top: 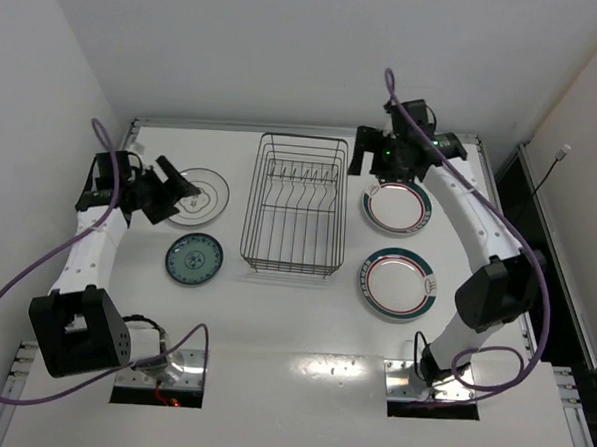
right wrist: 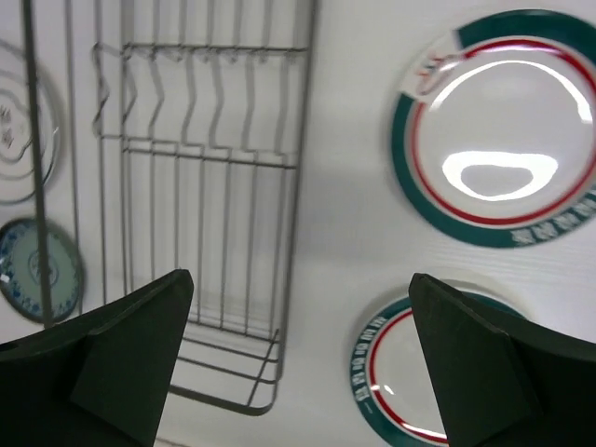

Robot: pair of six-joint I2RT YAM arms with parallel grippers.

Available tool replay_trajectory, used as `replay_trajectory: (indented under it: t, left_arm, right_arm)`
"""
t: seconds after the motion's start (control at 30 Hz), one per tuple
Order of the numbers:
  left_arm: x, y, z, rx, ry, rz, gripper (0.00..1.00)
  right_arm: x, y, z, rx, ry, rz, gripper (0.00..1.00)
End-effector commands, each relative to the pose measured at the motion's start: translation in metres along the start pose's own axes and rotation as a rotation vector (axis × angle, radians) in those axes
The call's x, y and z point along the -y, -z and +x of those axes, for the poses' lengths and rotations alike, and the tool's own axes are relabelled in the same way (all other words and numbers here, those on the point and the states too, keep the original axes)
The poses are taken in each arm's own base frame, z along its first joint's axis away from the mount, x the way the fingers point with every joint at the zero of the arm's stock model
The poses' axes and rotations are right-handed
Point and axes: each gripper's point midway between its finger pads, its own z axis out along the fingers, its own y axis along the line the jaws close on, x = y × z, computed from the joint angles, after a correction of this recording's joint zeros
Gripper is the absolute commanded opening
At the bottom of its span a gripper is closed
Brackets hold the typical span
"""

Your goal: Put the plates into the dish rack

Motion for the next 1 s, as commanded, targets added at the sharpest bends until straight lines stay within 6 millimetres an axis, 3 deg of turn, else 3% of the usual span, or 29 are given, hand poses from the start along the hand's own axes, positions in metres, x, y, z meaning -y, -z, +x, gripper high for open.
replay_trajectory:
  t: [0.0,0.1,0.13,0.17,0.2,0.23,0.27,0.3,0.4,0.63,0.73,0.83,0.97]
  left_arm:
    - [0.075,0.002,0.030,-0.081,-0.215,0.299,0.80]
    - [0.110,-0.001,0.046,-0.130,-0.349,0.379,0.82]
    - [0.121,0.001,0.046,-0.137,-0.373,0.403,0.82]
    - [0.122,-0.003,0.052,-0.158,-0.376,0.404,0.82]
    - [0.131,-0.003,0.054,-0.162,-0.404,0.424,0.82]
    - [0.130,-0.010,0.053,-0.174,-0.398,0.416,0.82]
    - [0.130,-0.013,0.057,-0.183,-0.401,0.409,0.82]
    - [0.132,-0.014,0.055,-0.182,-0.402,0.410,0.82]
    - [0.133,-0.020,0.061,-0.209,-0.376,0.414,0.82]
    - [0.124,-0.028,0.065,-0.235,-0.347,0.380,0.82]
    - [0.119,-0.028,0.070,-0.244,-0.342,0.373,0.82]
    - [0.115,-0.029,0.074,-0.258,-0.335,0.363,0.82]
    - [0.117,-0.029,0.070,-0.253,-0.343,0.355,0.82]
  right_arm:
    - [0.053,0.009,0.001,-0.013,-0.074,0.124,1.00]
    - [0.099,0.003,0.019,-0.098,-0.166,0.190,1.00]
    - [0.125,0.000,0.029,-0.116,-0.254,0.182,1.00]
    - [0.120,-0.008,0.040,-0.142,-0.262,0.145,1.00]
    - [0.150,-0.007,0.041,-0.127,-0.354,0.151,1.00]
    - [0.162,-0.011,0.062,-0.164,-0.408,0.132,1.00]
    - [0.160,-0.015,0.060,-0.148,-0.445,0.038,1.00]
    - [0.178,-0.016,0.067,-0.164,-0.510,0.037,1.00]
    - [0.204,-0.030,0.086,-0.225,-0.561,0.028,0.98]
    - [0.236,-0.062,0.107,-0.230,-0.676,-0.074,0.86]
    - [0.225,-0.086,0.110,-0.238,-0.727,-0.214,0.74]
    - [0.226,-0.104,0.108,-0.224,-0.758,-0.237,0.65]
    - [0.230,-0.126,0.115,-0.239,-0.808,-0.235,0.37]
